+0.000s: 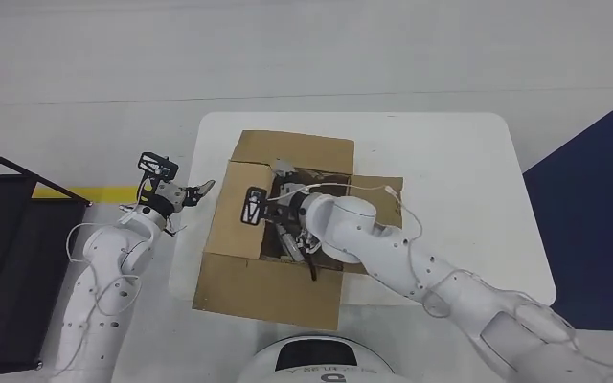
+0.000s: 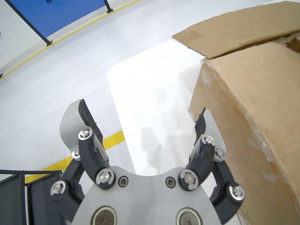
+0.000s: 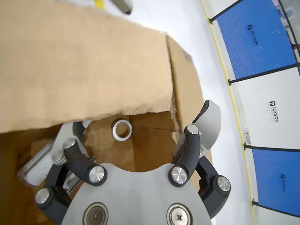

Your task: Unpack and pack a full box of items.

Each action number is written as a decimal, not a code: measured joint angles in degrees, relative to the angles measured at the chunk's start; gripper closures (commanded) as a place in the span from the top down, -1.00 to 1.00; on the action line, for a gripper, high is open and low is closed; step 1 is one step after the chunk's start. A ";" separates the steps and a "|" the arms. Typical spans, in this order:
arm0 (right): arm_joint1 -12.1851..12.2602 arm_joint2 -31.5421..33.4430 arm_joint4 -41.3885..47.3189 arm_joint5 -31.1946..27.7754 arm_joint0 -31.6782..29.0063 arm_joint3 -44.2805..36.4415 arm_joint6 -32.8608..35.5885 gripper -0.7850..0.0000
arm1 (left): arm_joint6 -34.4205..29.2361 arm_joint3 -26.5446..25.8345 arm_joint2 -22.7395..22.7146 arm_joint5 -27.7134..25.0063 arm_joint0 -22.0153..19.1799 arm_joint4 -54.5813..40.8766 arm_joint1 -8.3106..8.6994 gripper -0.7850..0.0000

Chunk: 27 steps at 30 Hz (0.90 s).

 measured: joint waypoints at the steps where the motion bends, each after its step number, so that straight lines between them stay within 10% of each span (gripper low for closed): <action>1: -0.13 0.62 0.34 1.65 -0.47 -0.05 -2.06 1.00 | 0.00 0.00 0.00 0.00 0.00 0.00 0.00 1.00; 15: -3.08 3.41 8.59 4.57 1.34 2.58 -9.40 1.00 | 2.44 -1.40 -5.36 3.86 0.85 -5.71 0.11 1.00; 27: -13.45 -6.54 18.84 3.74 15.23 21.15 -7.91 1.00 | 1.90 0.67 -13.06 3.10 0.74 -12.37 0.75 1.00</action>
